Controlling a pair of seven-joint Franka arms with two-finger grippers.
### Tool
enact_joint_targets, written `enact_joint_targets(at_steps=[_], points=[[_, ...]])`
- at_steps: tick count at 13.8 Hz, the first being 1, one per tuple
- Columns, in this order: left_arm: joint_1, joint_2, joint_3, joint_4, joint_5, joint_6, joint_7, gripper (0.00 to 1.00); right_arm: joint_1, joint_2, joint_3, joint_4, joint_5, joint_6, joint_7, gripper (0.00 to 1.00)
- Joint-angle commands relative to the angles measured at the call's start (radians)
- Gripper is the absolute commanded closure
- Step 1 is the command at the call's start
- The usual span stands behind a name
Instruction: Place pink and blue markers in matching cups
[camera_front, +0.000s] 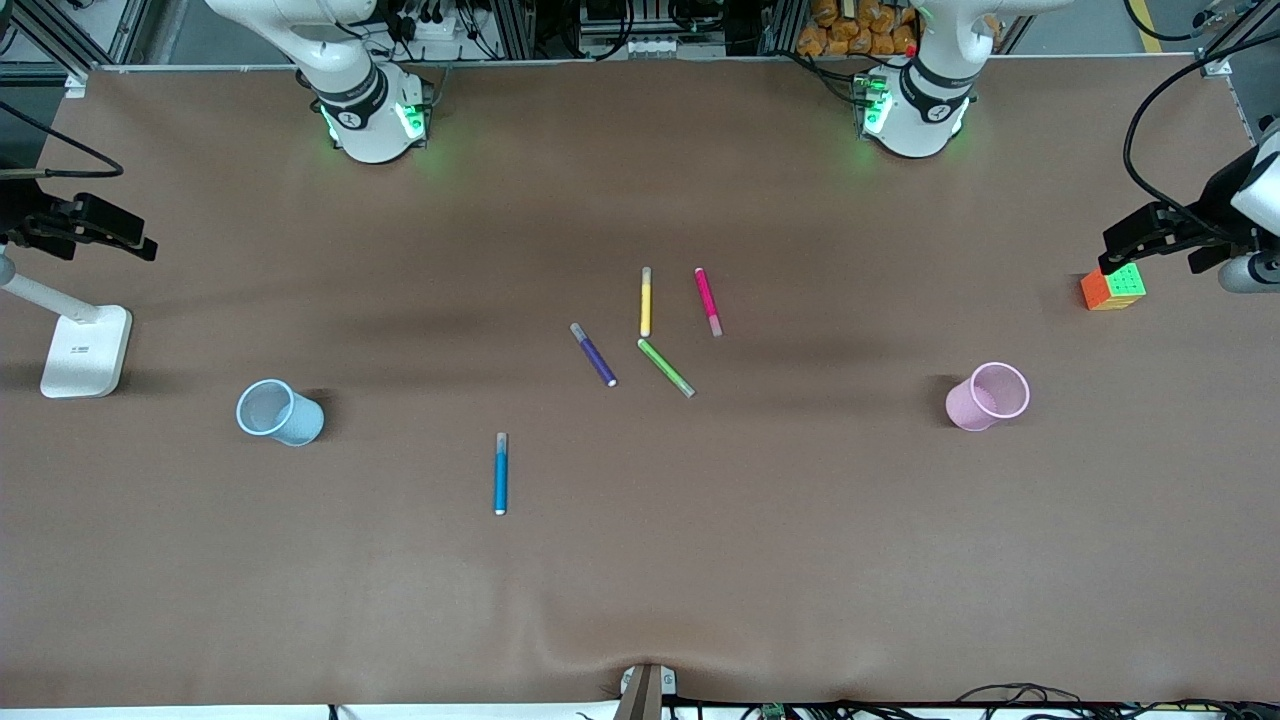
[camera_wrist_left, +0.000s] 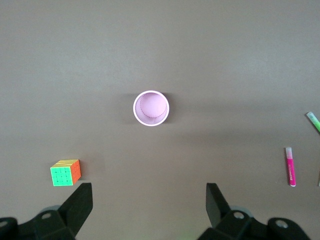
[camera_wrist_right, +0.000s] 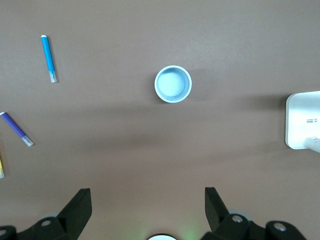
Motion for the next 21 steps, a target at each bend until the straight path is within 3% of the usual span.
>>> enact_joint_targets(at_steps=[1, 5, 11, 21], points=[[0.001, 0.001, -0.001, 0.008, 0.000, -0.007, 0.010, 0.00, -0.010, -0.007, 0.004, 0.000, 0.013, -0.003, -0.003, 0.00], [-0.001, 0.004, 0.001, 0.010, -0.004, -0.005, 0.004, 0.00, -0.002, -0.001, 0.007, -0.003, 0.013, 0.008, 0.005, 0.00], [-0.016, 0.091, -0.004, 0.036, 0.019, -0.001, 0.022, 0.00, 0.038, 0.054, 0.011, -0.005, 0.014, 0.033, 0.005, 0.00], [-0.050, 0.197, -0.070, 0.054, 0.010, -0.002, 0.011, 0.00, 0.090, 0.147, 0.011, -0.010, 0.014, 0.086, 0.005, 0.00]])
